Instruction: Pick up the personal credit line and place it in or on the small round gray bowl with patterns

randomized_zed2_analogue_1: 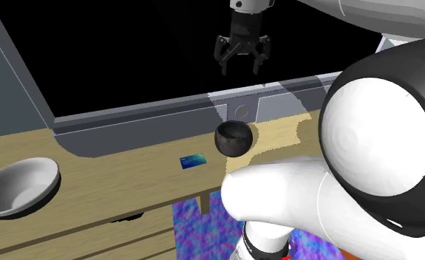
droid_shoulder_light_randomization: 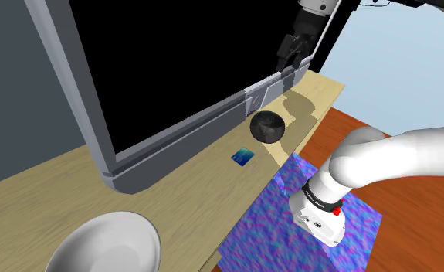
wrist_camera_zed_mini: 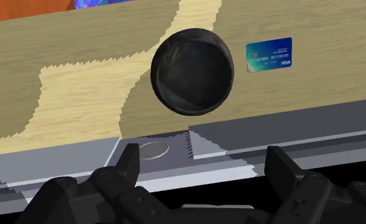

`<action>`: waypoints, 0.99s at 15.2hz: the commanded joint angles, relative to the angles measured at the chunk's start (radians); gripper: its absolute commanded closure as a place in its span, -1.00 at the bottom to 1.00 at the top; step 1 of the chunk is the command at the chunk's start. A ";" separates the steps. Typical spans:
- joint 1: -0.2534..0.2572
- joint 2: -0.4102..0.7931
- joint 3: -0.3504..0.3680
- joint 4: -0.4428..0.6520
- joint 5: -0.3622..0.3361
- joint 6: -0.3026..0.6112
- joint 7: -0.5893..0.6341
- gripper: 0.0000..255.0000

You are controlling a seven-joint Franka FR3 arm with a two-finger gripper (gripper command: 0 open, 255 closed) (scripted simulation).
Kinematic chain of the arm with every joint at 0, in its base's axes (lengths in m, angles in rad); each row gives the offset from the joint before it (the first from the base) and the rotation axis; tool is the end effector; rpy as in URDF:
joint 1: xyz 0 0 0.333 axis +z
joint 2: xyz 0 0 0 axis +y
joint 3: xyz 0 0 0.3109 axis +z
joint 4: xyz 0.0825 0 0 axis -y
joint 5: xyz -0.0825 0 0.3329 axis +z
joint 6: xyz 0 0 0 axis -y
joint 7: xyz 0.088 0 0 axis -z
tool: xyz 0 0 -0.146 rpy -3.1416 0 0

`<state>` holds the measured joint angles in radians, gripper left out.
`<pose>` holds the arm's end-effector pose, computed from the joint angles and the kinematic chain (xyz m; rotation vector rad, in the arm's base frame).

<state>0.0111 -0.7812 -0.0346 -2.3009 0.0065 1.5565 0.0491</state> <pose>0.2612 -0.0083 0.5685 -3.1081 0.0976 -0.0559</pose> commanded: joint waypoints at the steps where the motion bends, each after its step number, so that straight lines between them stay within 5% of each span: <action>1: 0.000 0.000 0.000 0.000 0.000 0.000 0.000 -1.00; 8: -0.114 -0.180 0.205 -0.285 0.099 0.125 0.476 -1.00; 15: -0.186 -0.240 0.482 -0.459 0.278 0.244 0.970 -1.00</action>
<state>-0.1601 -1.0294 0.4049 -2.7444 0.2570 1.7766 0.9387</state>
